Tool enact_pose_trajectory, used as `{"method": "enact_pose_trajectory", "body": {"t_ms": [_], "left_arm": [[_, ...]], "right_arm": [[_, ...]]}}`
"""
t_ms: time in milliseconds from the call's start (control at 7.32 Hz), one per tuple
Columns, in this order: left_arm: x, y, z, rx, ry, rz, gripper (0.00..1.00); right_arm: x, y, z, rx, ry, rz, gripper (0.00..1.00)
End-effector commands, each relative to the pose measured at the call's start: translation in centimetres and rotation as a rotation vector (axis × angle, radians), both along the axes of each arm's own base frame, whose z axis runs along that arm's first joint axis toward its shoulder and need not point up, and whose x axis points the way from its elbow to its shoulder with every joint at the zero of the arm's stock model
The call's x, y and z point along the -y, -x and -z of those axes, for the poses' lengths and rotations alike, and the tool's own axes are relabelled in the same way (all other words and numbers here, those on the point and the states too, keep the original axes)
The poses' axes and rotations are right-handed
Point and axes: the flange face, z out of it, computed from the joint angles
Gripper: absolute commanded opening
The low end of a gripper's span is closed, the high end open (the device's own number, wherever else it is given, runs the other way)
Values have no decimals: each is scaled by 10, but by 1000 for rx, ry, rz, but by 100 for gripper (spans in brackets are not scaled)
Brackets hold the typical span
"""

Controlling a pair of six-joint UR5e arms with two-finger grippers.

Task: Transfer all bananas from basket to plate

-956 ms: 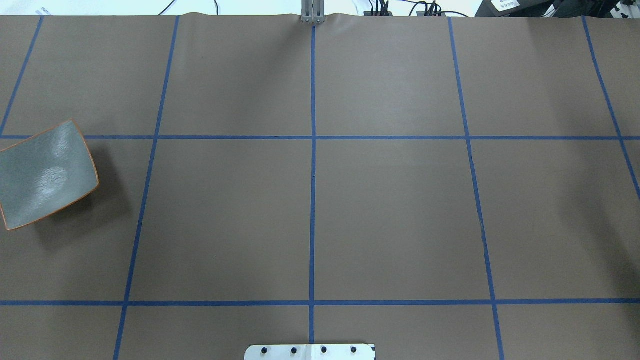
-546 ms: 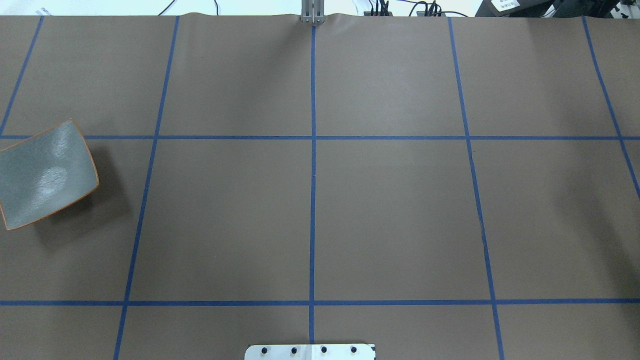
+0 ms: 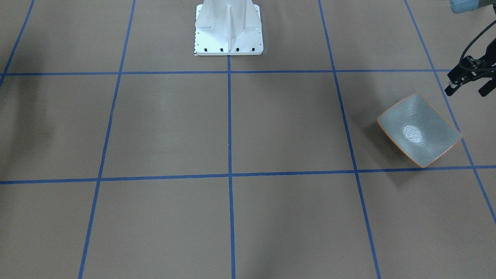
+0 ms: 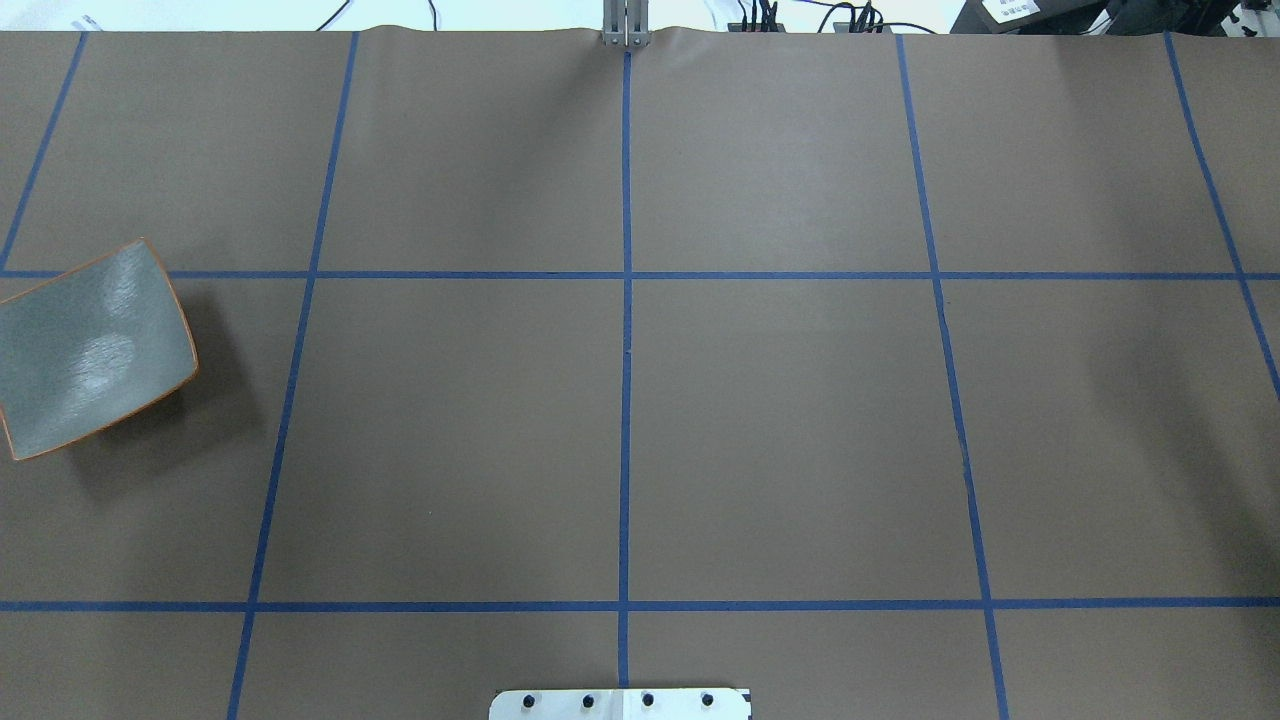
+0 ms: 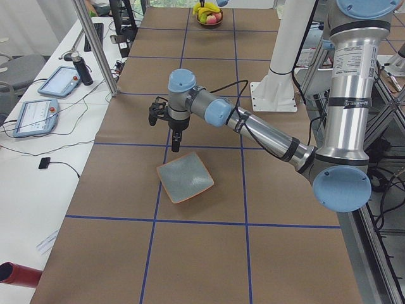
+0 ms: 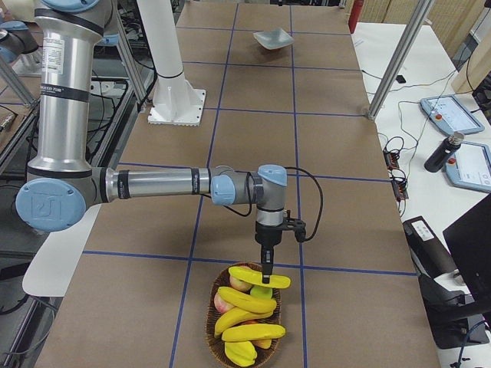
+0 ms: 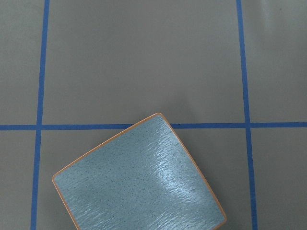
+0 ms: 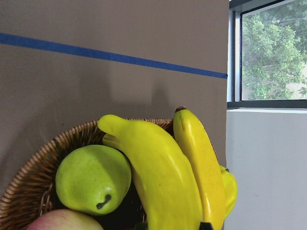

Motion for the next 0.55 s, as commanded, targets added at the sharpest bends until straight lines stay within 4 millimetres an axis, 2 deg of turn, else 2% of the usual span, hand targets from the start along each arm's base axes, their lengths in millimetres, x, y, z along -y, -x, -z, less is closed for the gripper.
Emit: {"method": "enact_pose_trajectory", "body": {"t_ms": [0,137,273,410], "left_arm": [[30,-21,24,-21,0,11,99],[49,-41,39,-33,-4,3,99],[60,-57,63,-50,-29,-8,99],[68,-96,90,-70,-54,-55,99]], "right_arm": [[36,22,43,106,-65,3,0],[57,44,72,148,-101,-18,0],[75,76,102,183,-133,-25,0],[92,119,144,273,-147,-54,0]]}}
